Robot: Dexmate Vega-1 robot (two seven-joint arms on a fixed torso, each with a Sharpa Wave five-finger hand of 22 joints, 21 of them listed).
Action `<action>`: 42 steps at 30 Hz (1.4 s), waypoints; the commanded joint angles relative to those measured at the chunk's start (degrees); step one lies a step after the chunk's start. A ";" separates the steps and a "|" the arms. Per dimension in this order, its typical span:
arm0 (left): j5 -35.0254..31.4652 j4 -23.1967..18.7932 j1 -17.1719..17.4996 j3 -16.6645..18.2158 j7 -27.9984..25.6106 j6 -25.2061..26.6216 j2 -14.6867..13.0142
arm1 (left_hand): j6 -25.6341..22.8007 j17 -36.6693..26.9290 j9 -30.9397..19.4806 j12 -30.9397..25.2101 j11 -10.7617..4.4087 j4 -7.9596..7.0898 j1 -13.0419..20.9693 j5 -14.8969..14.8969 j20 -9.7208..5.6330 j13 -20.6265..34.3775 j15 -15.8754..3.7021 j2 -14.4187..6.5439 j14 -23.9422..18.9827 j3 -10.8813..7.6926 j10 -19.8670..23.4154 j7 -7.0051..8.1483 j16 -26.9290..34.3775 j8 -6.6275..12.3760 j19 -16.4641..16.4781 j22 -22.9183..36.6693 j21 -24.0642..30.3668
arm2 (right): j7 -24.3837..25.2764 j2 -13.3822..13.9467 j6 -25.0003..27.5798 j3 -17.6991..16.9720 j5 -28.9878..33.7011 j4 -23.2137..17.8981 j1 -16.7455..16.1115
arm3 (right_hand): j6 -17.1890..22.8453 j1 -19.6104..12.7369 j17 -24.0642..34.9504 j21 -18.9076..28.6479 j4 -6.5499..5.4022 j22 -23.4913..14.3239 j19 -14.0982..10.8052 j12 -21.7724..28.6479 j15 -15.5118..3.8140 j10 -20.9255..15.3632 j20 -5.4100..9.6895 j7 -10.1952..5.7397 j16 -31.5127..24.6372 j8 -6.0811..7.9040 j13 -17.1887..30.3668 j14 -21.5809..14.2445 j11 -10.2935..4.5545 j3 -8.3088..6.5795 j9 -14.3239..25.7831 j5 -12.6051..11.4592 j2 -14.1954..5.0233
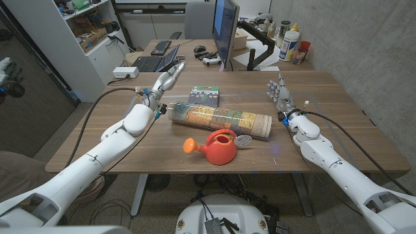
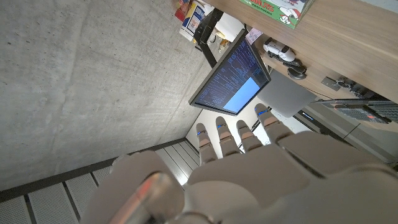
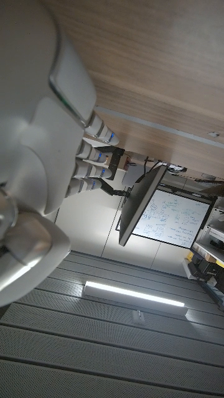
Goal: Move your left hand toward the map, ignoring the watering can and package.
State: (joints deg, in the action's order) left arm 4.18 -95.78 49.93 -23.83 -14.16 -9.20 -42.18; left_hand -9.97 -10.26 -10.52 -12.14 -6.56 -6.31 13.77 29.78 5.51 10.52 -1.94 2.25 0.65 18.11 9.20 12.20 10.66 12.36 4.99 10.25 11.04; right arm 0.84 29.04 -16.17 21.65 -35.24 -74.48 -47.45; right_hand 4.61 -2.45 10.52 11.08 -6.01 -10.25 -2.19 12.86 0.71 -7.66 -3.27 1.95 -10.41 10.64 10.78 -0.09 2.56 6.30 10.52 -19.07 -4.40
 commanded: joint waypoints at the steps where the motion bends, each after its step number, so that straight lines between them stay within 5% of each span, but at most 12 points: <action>1: -9.77 -3.44 -0.62 -1.69 -2.31 3.63 -1.82 | -0.72 -0.09 -0.28 -0.21 -0.08 0.26 0.81 0.22 -0.03 0.25 -1.41 0.07 -0.34 0.12 0.86 0.20 0.34 0.53 0.45 0.14 0.34 | 0.12 0.06 -0.17 -0.24 -0.17 0.01 -0.15 | 0.40 0.00 0.11 0.06 -0.20 -0.13 0.26 0.20 0.16 -0.15 -0.13 -0.09 -0.16 0.41 0.22 0.47 -0.21 0.12 0.12 -0.29 -0.65; 24: -16.95 -6.24 -0.97 -3.23 -2.34 7.31 -2.12 | -1.37 -0.09 -0.27 -0.17 -0.23 0.34 1.01 0.54 -0.21 0.25 -1.61 0.30 -0.38 0.22 1.30 0.33 0.32 0.43 0.67 0.12 0.41 | -0.57 0.49 -0.62 -0.77 -0.86 0.06 -0.82 | 0.39 -0.05 0.10 0.10 -0.19 -0.12 0.32 0.20 0.12 -0.18 -0.19 -0.07 -0.21 0.38 0.21 0.54 -0.35 0.14 0.12 -0.28 -0.68; 28: -17.45 -5.82 -1.47 -3.62 -2.46 7.27 -1.58 | 1.09 -0.09 -0.24 -0.01 -0.19 0.39 1.16 0.73 -0.14 0.26 -1.68 0.40 -0.48 0.25 1.24 0.14 0.34 -0.75 0.86 0.12 0.46 | -1.47 0.73 -1.58 -0.71 -0.60 0.38 -0.81 | 0.40 -0.09 0.09 0.02 -0.17 -0.12 0.56 0.18 0.11 -0.13 -0.28 -0.11 -0.11 0.38 0.21 0.83 -0.24 0.12 0.12 -0.29 -0.71; 33: -19.31 -5.51 -2.43 -4.57 -2.47 7.97 -1.24 | 2.06 -0.09 -0.25 0.32 -0.32 0.39 1.20 0.83 -0.17 0.26 -1.81 0.45 -0.42 0.28 0.56 0.29 0.30 -1.17 0.88 0.12 0.45 | -1.82 1.03 -2.13 -1.01 -0.76 0.06 -1.15 | 0.52 -0.42 0.04 -0.89 -0.01 -0.13 4.14 0.01 -0.16 0.36 0.54 -0.08 0.73 0.41 0.21 4.60 -0.43 -0.07 0.11 -0.35 -0.91; 42: -21.85 -5.02 -3.99 -6.39 -1.46 9.23 -0.85 | 2.67 -0.11 -0.27 0.59 -0.25 0.24 0.91 0.86 -0.33 0.27 -2.08 0.56 -0.47 0.44 -0.09 0.37 0.31 -1.38 1.01 0.13 0.49 | -1.37 1.69 -2.54 -1.79 -1.04 -0.60 -2.24 | 0.31 -0.51 0.02 -0.88 0.04 -0.13 5.04 -0.15 0.14 0.81 -0.08 -0.39 0.68 0.33 0.21 5.57 -0.51 -0.12 0.11 -0.37 -0.93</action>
State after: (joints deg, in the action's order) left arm -14.67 -101.40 47.57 -28.35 -16.45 -1.32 -43.65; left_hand -7.65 -10.25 -10.52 -11.64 -6.76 -6.07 14.22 30.11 5.44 10.52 -1.94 2.70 0.65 18.35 9.35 12.18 10.65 11.01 5.51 10.25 11.25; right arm -0.38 30.00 -17.97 20.63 -35.87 -74.47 -48.64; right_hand 4.61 -2.75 10.39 10.16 -6.01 -10.25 2.54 12.86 1.02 -7.04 -3.27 1.95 -9.92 10.64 10.78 4.93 1.94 6.30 10.52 -19.07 -4.70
